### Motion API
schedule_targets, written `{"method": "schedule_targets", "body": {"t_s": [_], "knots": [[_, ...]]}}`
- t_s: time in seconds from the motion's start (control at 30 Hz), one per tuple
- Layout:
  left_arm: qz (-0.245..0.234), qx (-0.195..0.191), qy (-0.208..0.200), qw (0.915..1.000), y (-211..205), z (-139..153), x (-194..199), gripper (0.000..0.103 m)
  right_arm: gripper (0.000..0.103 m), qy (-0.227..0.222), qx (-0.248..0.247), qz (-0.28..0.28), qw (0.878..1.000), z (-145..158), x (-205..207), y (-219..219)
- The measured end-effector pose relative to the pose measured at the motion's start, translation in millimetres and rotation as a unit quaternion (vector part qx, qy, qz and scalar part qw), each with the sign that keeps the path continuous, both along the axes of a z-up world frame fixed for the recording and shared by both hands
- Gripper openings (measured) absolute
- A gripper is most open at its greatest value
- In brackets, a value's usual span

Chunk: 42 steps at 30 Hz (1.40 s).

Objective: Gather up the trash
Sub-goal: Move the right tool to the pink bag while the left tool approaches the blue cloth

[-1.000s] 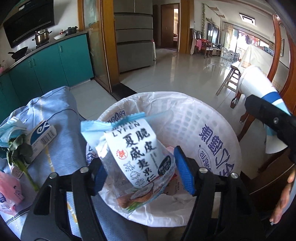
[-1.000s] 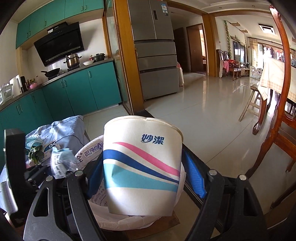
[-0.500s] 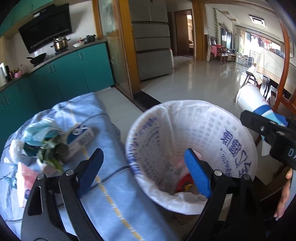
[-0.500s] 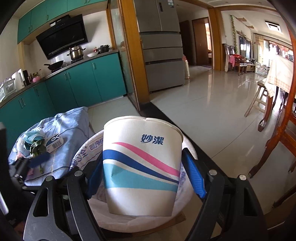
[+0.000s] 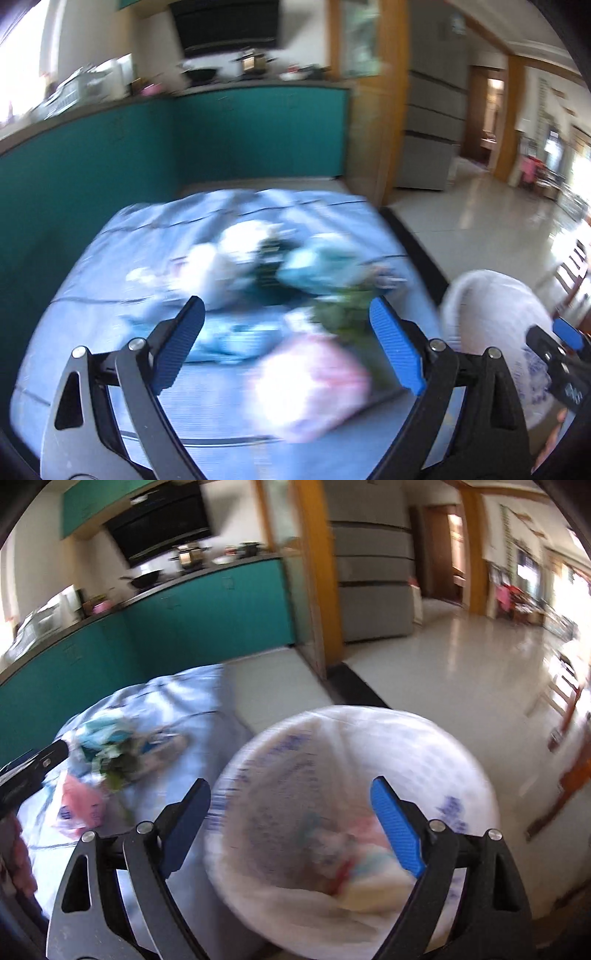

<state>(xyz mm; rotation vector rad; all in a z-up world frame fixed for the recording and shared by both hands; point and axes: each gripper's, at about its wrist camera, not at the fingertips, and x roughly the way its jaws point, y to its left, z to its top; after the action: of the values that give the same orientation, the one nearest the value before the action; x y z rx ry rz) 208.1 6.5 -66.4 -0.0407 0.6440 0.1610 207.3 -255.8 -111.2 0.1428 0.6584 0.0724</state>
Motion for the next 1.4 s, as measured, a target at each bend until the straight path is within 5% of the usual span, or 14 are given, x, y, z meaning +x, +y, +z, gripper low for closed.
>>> {"method": "schedule_targets", "body": {"t_s": [0.23,0.5,0.67,0.8,0.87,1.07,1.3,1.33,1.4], "knots": [[0.078,0.004,0.034,0.9963,80.7,-1.2,-9.6,0.093,0.088,-0.007,0.007,0.155,0.988,3.4,9.4,111.0],[0.108,-0.002,0.053,0.9927,124.6,-8.9,-15.3,0.093,0.088,-0.003,0.003,0.237,0.971,-3.7,12.8,187.0],[0.120,0.002,0.060,0.9909,139.8,-12.8,-17.6,0.094,0.088,0.029,0.044,0.315,0.948,-9.7,12.7,207.6],[0.129,-0.008,0.062,0.9897,152.8,-14.8,-19.0,0.094,0.088,0.024,0.067,0.397,0.915,2.8,-10.3,208.6],[0.130,-0.011,0.065,0.9893,156.0,-16.0,-20.6,0.094,0.088,0.009,0.058,0.414,0.908,7.2,-22.1,206.7],[0.124,-0.003,0.066,0.9901,154.5,-18.3,-22.5,0.094,0.093,0.015,-0.005,0.332,0.943,-6.1,-14.0,208.4],[0.101,0.002,0.062,0.9929,145.1,-21.3,-22.7,0.095,0.093,0.041,0.011,0.337,0.941,-20.7,-0.9,225.7],[0.095,0.003,0.060,0.9937,142.9,-21.1,-22.5,0.095,0.091,0.043,0.014,0.342,0.939,-22.4,-1.5,229.0],[0.084,0.008,0.058,0.9948,137.8,-20.8,-22.2,0.095,0.067,0.040,0.011,0.345,0.938,-22.7,-4.8,234.5]]}}
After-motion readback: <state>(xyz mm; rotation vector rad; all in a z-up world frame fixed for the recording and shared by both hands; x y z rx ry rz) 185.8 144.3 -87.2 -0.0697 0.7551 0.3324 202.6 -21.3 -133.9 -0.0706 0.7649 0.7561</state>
